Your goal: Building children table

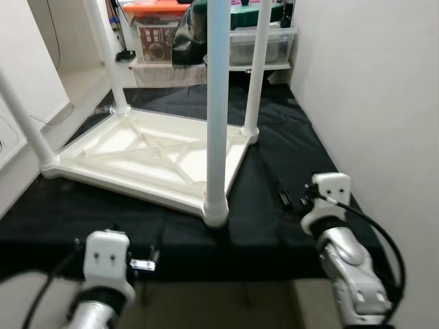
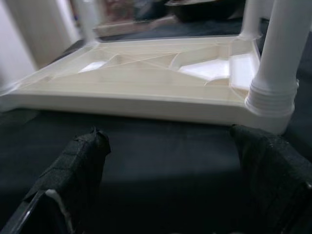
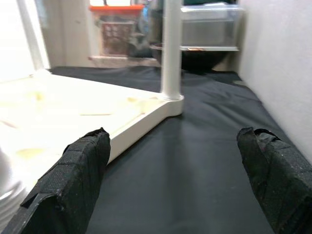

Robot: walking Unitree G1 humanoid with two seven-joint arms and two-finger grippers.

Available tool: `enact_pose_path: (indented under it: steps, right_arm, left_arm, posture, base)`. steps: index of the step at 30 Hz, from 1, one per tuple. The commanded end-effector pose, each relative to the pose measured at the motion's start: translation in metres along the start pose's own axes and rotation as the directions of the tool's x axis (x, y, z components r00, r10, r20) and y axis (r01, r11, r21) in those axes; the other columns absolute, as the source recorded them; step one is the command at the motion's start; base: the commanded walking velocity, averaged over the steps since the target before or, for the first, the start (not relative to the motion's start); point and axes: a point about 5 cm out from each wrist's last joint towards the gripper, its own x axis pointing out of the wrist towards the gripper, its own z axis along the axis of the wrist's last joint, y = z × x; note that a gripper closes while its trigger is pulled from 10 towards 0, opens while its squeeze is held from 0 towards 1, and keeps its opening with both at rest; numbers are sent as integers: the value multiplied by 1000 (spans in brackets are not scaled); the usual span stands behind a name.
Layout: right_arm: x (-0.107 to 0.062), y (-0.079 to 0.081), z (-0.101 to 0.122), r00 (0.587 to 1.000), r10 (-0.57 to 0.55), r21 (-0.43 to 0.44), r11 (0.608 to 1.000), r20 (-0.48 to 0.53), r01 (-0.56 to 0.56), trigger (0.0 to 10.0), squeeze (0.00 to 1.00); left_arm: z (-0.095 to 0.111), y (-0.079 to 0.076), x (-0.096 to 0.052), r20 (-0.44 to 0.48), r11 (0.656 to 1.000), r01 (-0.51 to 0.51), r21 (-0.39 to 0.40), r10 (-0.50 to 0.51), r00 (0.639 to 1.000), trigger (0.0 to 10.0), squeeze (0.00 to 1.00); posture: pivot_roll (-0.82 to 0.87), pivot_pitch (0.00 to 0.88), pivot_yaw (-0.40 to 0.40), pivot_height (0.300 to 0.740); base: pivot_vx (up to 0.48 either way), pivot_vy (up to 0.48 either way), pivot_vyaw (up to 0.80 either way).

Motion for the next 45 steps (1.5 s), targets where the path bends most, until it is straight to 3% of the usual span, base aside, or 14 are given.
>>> enact_pose_path:
  steps: [1,15,19,28,34,45]
  right_arm:
    - [0,2,-5,1000,5,7,1000,-26,-5,10000,0]
    - [3,8,-3,999,33,1,999,-18,-33,10000,0]
    - [5,22,-2,992,126,51,991,-18,-125,10000,0]
    - [9,37,2,979,203,15,979,-3,-203,10000,0]
    - [16,37,4,986,168,29,985,1,-167,10000,0]
    - [21,27,7,995,102,7,995,3,-102,10000,0]
  left_arm:
    - [-3,1,-2,-22,1000,0,16,0,1000,10000,0]
    - [-4,1,0,-21,1000,-13,24,13,1000,10000,0]
    - [-3,2,1,-19,999,-27,26,28,999,10000,0]
    - [-1,5,3,-8,998,-59,36,59,998,10000,0]
    - [5,8,5,13,996,-75,38,75,997,10000,0]
    - [12,18,7,46,990,-129,48,127,991,10000,0]
  posture:
    - [23,10,8,740]
    - [23,9,10,740]
    - [25,2,8,740]
    - [30,12,0,740]
    - [30,12,0,740]
    - [38,21,-11,740]
  base:
    - [-259,0,0]
    - [-184,0,0]
    - [0,0,0]
    - [0,0,0]
    - [0,0,569]
    - [0,0,0]
